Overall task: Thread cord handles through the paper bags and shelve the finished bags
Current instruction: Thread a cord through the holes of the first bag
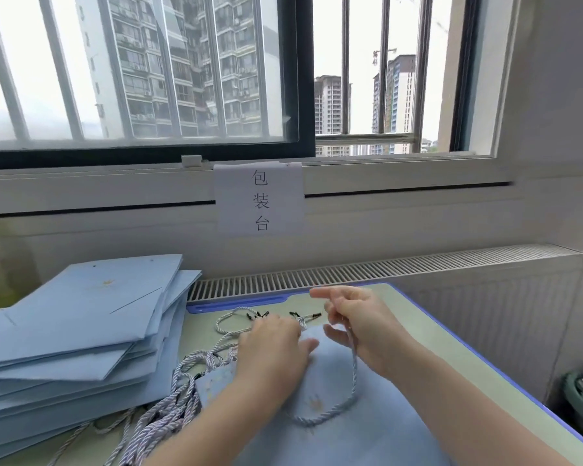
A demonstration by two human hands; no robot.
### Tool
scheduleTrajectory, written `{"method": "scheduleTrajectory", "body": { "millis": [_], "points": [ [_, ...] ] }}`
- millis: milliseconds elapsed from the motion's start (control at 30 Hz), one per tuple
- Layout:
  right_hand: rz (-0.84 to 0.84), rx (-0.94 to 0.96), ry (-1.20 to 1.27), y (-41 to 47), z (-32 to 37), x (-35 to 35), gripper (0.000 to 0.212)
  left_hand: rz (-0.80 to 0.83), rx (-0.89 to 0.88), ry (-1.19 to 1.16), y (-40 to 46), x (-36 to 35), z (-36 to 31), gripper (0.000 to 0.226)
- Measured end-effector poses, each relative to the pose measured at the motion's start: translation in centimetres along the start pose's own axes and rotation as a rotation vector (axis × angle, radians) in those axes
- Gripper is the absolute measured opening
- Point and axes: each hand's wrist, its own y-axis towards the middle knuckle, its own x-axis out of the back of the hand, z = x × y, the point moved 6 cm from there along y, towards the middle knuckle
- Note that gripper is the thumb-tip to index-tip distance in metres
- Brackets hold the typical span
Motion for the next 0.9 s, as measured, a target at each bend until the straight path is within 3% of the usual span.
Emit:
{"method": "scheduleTrajectory", "body": {
  "millis": [133, 233, 300, 400, 600, 733, 900],
  "points": [
    [-0.047, 0.26, -0.884, 0.2, -0.2, -0.3, 0.037, 0.02, 0.039, -0.061, 0.3, -0.8, 0.6, 0.034],
    [-0.035, 0.318, -1.187, -0.4, -0.9, -1.4, 0.023, 0.01, 0.033, -0.095, 0.0, -0.9, 1.1, 0.035],
    [-0.045, 0.351, -1.236, -0.8, -0.6, -1.7, 0.013, -0.012, 0.016, -0.082, -0.2, -0.6, 1.1, 0.035],
    [-0.051, 0.441, -1.264, -0.9, 0.0, -1.9, 0.014, 0.004, 0.038, -0.142, 0.0, -0.4, 1.2, 0.035],
    [-0.088, 0.677, -1.215, -2.0, 1.7, -2.9, 0.016, 0.059, 0.045, -0.512, 1.7, 1.6, 2.0, 0.025],
    [-0.101, 0.74, -1.158, -2.7, 2.6, -3.5, 0.011, 0.177, 0.049, -0.719, 1.6, 2.9, 2.4, 0.027],
    [-0.073, 0.753, -1.03, -3.2, 2.8, -3.9, 0.009, 0.278, 0.088, -0.74, 1.3, 3.8, 2.6, 0.017]
  ]
}}
